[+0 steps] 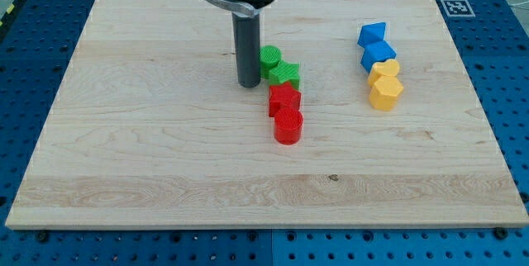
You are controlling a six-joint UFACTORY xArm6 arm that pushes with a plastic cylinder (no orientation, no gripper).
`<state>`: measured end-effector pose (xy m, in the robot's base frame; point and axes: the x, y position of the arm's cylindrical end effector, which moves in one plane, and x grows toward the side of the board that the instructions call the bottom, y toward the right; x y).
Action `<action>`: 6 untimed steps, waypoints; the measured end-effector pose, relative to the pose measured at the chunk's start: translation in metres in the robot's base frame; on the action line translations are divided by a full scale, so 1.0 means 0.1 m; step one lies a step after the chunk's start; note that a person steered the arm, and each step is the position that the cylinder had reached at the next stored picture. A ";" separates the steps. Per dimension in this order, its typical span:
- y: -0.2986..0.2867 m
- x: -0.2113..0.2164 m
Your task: Point your arm towards the red star
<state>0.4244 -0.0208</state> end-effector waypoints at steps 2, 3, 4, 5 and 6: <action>0.42 0.08; 0.61 0.12; 0.72 0.30; 0.86 0.34; 0.88 0.18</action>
